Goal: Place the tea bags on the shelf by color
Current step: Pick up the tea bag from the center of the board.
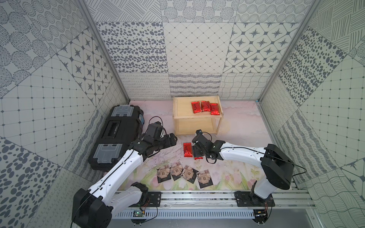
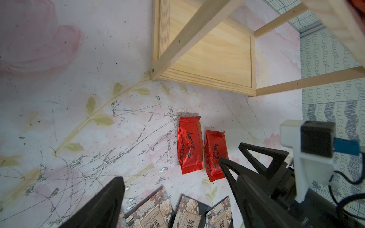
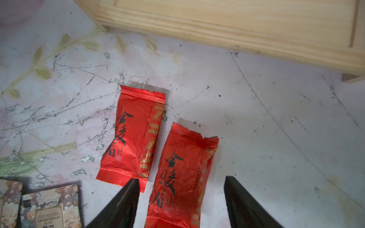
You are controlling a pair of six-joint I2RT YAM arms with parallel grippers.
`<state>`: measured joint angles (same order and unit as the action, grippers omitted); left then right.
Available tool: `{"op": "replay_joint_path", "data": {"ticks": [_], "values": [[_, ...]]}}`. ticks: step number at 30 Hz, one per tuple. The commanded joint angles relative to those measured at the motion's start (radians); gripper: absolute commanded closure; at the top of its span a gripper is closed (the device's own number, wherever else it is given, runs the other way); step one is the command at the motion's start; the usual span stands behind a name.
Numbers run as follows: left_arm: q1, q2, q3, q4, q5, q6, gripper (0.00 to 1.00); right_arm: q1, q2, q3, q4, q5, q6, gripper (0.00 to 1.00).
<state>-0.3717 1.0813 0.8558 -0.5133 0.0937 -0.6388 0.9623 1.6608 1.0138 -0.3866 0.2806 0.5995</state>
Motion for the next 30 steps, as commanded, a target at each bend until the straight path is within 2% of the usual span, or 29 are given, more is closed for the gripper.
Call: {"op": "replay_joint_path", "data": {"ticks": [1,30], "values": [[-0.002,0.010,0.014,-0.022,-0.012,-0.006,0.07,-0.005,0.024,0.018,0.035,-0.018,0.025,0.27],[-0.002,0.026,0.018,-0.021,-0.011,0.002,0.06,-0.031,0.142,0.033,0.034,-0.013,0.024,0.33]]}}
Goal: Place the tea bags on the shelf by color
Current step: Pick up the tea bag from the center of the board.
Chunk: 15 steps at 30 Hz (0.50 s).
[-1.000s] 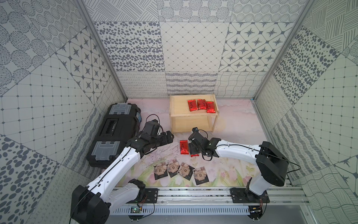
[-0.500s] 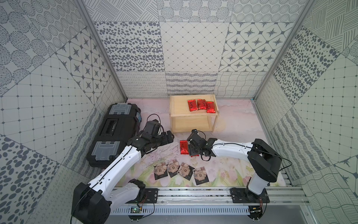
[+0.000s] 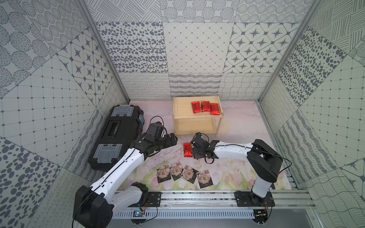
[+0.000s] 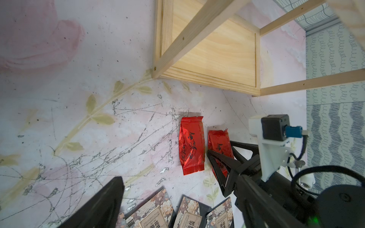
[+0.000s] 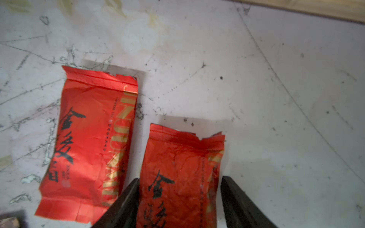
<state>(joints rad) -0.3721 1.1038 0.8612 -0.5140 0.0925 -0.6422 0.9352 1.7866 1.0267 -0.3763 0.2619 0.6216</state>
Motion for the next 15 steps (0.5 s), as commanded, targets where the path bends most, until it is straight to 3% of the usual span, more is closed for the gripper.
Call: {"op": "replay_joint_path", "data": {"ticks": [1,15], "values": [[-0.001,0.003,0.012,-0.019,-0.009,0.006,0.06,-0.004,0.017,0.019,0.024,0.007,0.000,0.33],[-0.004,-0.005,0.015,-0.024,-0.014,0.006,0.06,-0.010,0.006,-0.012,0.025,0.030,0.007,0.42]]}}
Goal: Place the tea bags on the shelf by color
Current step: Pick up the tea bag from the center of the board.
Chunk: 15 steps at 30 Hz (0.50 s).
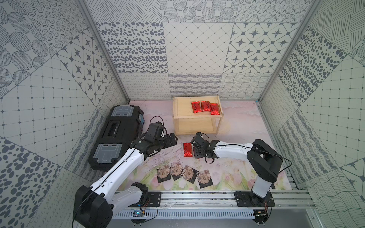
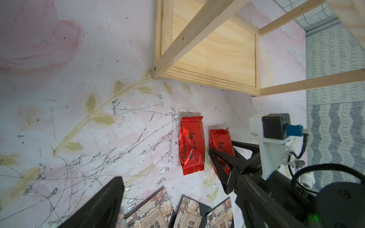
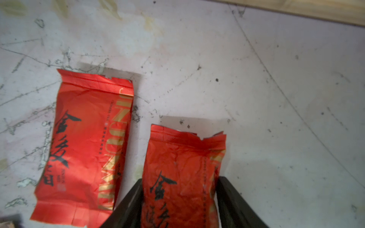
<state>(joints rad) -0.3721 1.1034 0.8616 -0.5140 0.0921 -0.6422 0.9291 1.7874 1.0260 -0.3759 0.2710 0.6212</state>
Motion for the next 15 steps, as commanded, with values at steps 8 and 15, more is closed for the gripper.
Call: {"op": "replay_joint_path", "data": {"ticks": [8,15], "values": [[-0.002,-0.007,0.022,-0.025,-0.019,0.007,0.06,-0.005,-0.032,-0.033,0.021,0.037,0.024,0.46],[-0.001,-0.007,0.041,-0.032,-0.020,0.009,0.06,-0.006,-0.110,-0.063,-0.005,0.074,0.036,0.47]]}}
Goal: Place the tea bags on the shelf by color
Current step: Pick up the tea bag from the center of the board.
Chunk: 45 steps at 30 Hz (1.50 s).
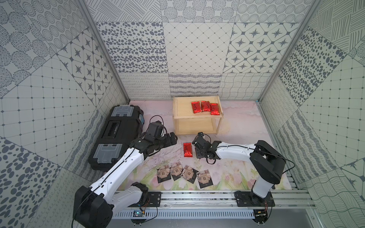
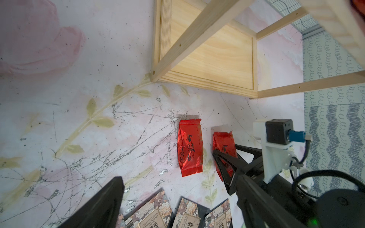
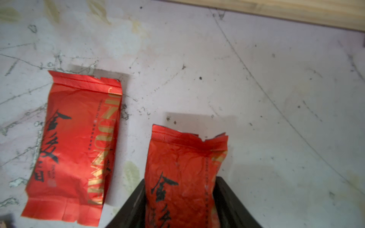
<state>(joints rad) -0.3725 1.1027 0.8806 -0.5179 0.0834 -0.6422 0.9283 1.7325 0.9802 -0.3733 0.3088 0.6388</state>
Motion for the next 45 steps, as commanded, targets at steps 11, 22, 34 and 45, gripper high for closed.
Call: {"op": "replay_joint_path", "data": {"ticks": [11,22,34,45], "values": [[-0.002,-0.017,0.044,-0.047,-0.027,0.022,0.06,-0.006,-0.227,-0.091,-0.051,0.091,0.042,0.48],[-0.002,-0.010,0.050,-0.054,-0.021,0.007,0.06,-0.028,-0.329,-0.153,-0.057,0.130,0.016,0.48],[-0.001,0.014,0.108,-0.071,-0.012,0.021,0.06,-0.042,-0.417,-0.214,-0.027,0.137,0.014,0.48],[-0.001,-0.034,0.095,-0.081,-0.032,0.044,0.03,-0.042,-0.537,-0.239,-0.062,0.147,0.021,0.48]]}}
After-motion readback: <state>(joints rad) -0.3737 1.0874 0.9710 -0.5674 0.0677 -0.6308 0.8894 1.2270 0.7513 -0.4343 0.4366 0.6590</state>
